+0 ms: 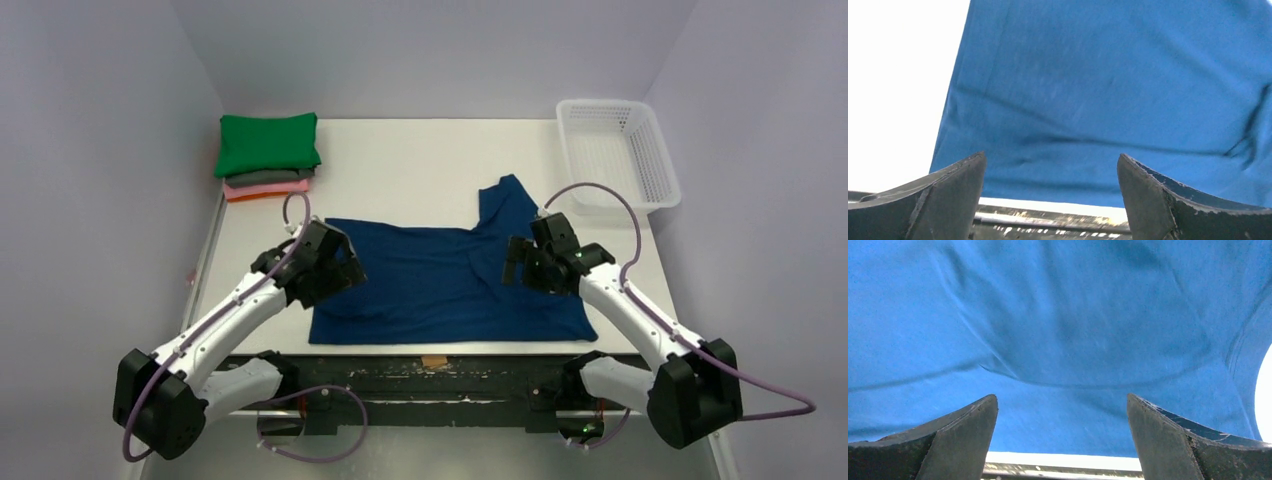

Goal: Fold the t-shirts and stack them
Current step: Fold the flattened tshirt in 1/3 of the way, then grab the side of the flattened tshirt furthest away from the robot with both arms

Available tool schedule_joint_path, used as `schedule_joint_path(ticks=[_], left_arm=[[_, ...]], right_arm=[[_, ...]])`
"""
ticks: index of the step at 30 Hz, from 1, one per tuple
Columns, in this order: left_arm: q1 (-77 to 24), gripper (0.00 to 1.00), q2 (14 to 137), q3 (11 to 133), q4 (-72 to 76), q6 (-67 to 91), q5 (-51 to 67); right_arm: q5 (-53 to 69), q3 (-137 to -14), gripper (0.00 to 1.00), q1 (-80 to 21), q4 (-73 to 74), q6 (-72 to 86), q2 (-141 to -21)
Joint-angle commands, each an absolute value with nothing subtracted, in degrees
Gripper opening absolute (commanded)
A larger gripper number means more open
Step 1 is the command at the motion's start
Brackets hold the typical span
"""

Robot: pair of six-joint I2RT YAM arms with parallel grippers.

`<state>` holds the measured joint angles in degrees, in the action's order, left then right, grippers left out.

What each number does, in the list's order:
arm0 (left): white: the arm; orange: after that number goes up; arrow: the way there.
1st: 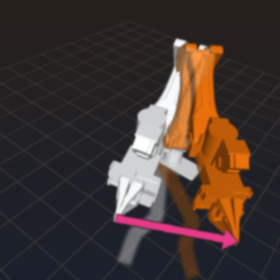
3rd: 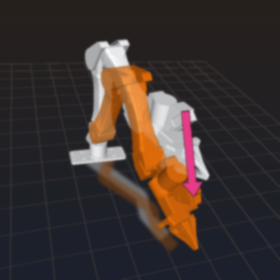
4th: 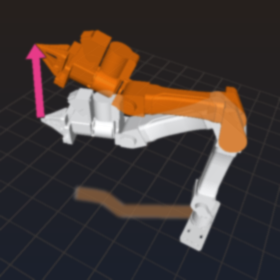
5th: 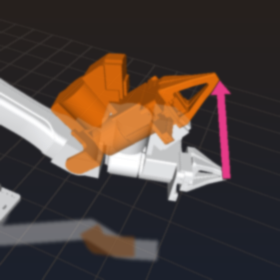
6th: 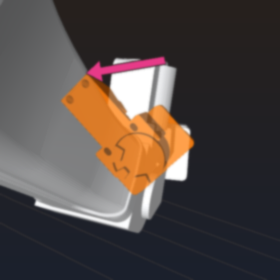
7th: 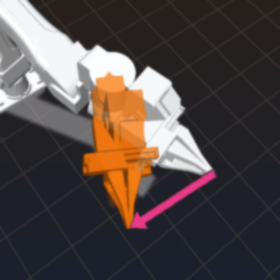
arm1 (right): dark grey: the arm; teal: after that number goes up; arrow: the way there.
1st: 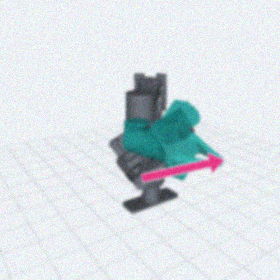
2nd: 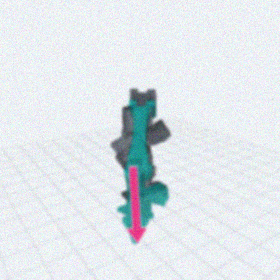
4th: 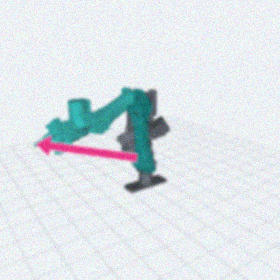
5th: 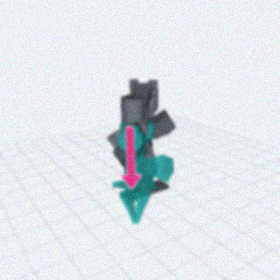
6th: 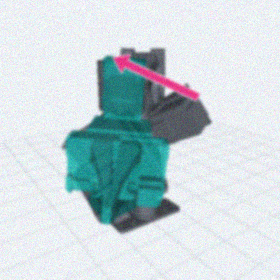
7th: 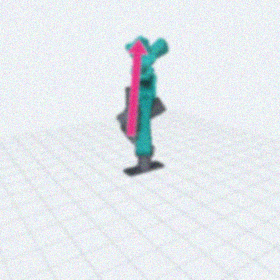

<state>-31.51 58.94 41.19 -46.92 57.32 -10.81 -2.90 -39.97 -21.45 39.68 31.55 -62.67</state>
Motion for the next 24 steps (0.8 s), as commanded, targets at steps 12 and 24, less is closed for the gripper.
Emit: schedule_joint_path(ticks=[12,24], left_arm=[[-9.3,0.87,100.1,77.6,-43.0,40.0,-8.1],[-4.8,0.72,118.8,94.5,-47.1,39.5,-6.7]], right_arm=[[-6.0,-72.6,0.98,-18.7,29.9,25.8,-92.5],[-1.9,-77.8,0.96,-16.5,28.5,24.8,-102.0]])
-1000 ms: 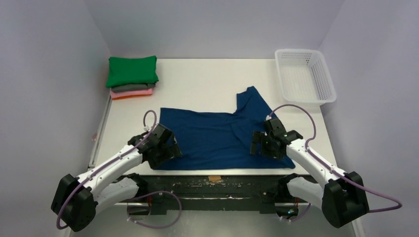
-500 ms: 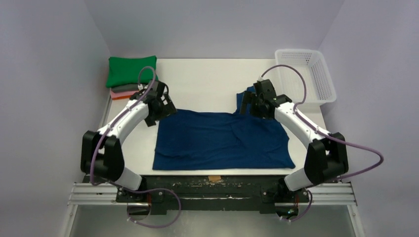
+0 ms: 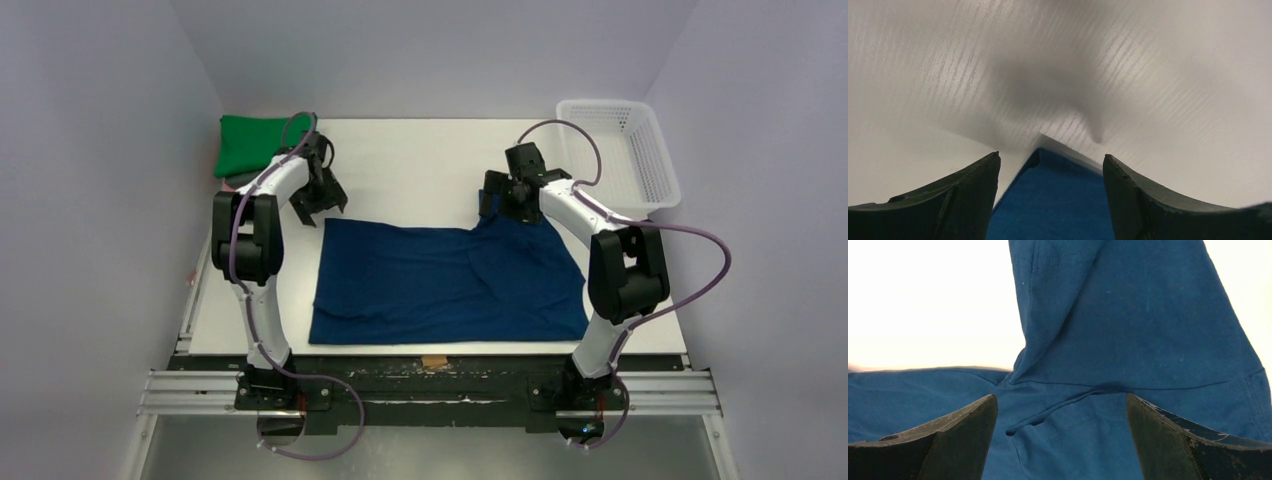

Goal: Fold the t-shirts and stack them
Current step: Grab the side of the flattened tshirt furthest away from the robot with both arms

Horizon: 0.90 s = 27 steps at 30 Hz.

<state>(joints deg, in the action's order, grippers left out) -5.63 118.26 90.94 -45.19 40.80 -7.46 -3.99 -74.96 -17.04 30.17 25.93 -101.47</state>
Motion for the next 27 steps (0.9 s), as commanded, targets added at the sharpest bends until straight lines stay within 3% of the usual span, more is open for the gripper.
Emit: schedule_joint_path(ticks=[1,12,27], left_arm=[[-4.9,0.72,119.0,94.8,-47.1,39.6,-6.4],[-4.9,0.66,120.7,97.9,-52.5,40.9,-3.7],[-5.1,0.65,115.8,89.4,-38.0,49.7,-1.2]], right_arm=[[-2.0,-77.9,0.96,-16.5,28.5,24.8,-102.4],[-0.2,-76.0,0.96,-16.2,27.2,26.0,-102.2],[5.6,-57.9,0.93,-16.2,23.8,24.0,-88.1]])
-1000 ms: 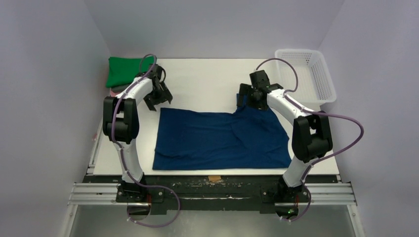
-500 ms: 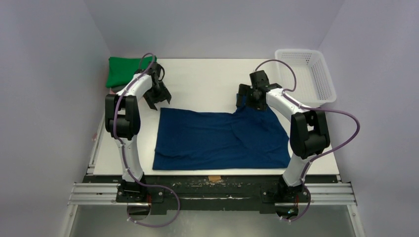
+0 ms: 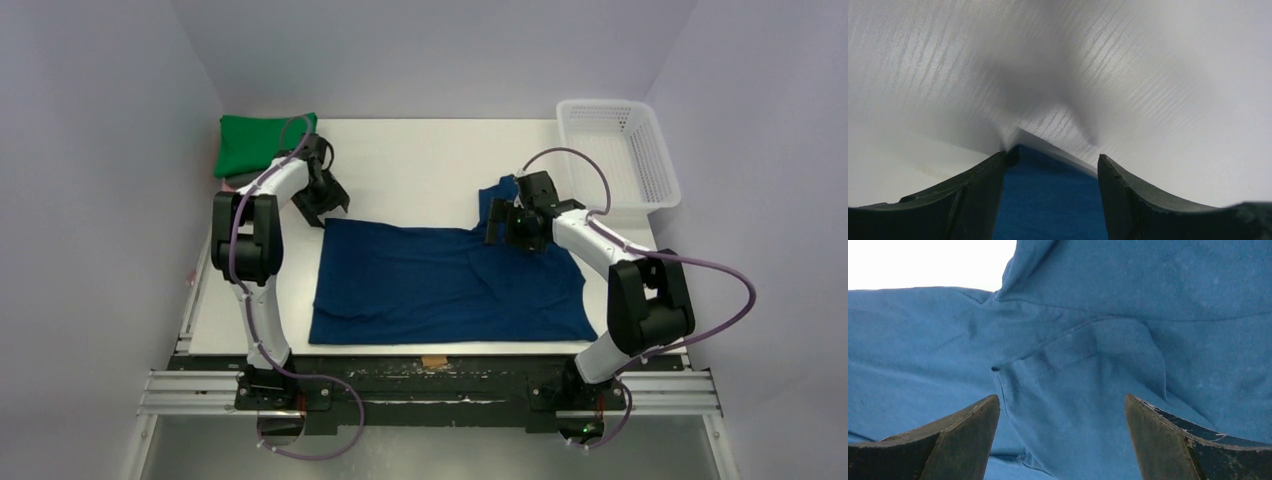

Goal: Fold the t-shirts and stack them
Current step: Grab the side of the flattened tshirt furthest away from the robot with both arms

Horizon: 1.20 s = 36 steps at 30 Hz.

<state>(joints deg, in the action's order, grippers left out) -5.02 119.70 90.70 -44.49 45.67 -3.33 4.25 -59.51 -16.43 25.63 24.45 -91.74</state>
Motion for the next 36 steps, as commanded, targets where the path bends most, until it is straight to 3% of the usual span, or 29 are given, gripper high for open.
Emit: schedule_joint_path(ticks=[1,17,24,36], left_arm=[[-5.2,0.65,116.0,89.7,-38.3,49.9,-1.8],[-7.2,0.59,117.2,92.1,-43.5,54.4,-8.5],[-7.3,0.58,118.0,93.0,-45.6,53.7,-9.5],[-7.3,0.58,118.2,93.7,-46.7,53.0,-8.1]], right_arm=[[5.5,-57.7,0.93,-16.2,24.1,23.9,-87.5],[5.2,-54.0,0.93,-16.1,24.1,23.8,-82.8],[5.6,-45.8,0.92,-16.1,20.2,28.0,-82.0],[-6.9,-46.5,0.94,-9.3,27.7,33.0,-87.6]])
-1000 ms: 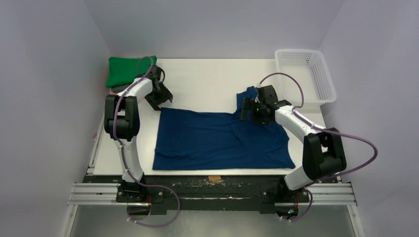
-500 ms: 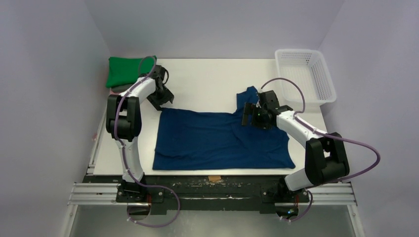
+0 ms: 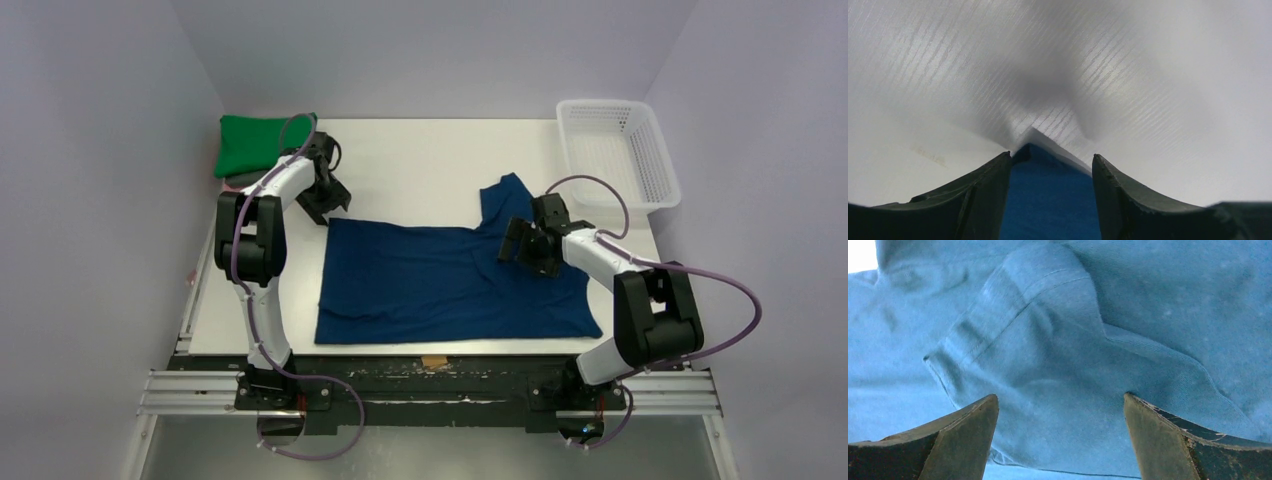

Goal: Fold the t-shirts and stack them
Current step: Grab the side of the flattened tshirt furthest away from the robot with both arms

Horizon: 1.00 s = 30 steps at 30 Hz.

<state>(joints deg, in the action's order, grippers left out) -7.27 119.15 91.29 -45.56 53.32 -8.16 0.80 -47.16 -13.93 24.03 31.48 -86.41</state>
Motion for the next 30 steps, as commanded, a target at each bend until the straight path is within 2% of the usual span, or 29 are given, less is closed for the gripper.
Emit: schedule_joint_path(ticks=[1,12,18,26,30], left_arm=[[-7.3,0.58,118.1,93.6,-46.7,53.1,-7.7],[-10.1,0.58,120.0,94.6,-44.9,54.6,-3.2],[-11.5,0.51,122.2,95.0,-46.8,55.0,-3.4],[-11.6,0.29,122.5,94.3,-47.0,55.0,-4.5],[-11.6,0.14,123.0,95.2,-48.3,54.9,-4.4]], right_arm=[[-7.2,-46.3,0.94,-8.4,27.9,33.2,-87.1],[-4.4,-45.7,0.94,-6.7,27.5,31.1,-84.6],[-4.5,-45.8,0.94,-6.7,28.2,30.6,-82.8],[-1.8,-46.0,0.94,-6.7,27.3,29.4,-79.7],[-0.6,-47.5,0.94,-6.8,27.2,27.9,-77.7]])
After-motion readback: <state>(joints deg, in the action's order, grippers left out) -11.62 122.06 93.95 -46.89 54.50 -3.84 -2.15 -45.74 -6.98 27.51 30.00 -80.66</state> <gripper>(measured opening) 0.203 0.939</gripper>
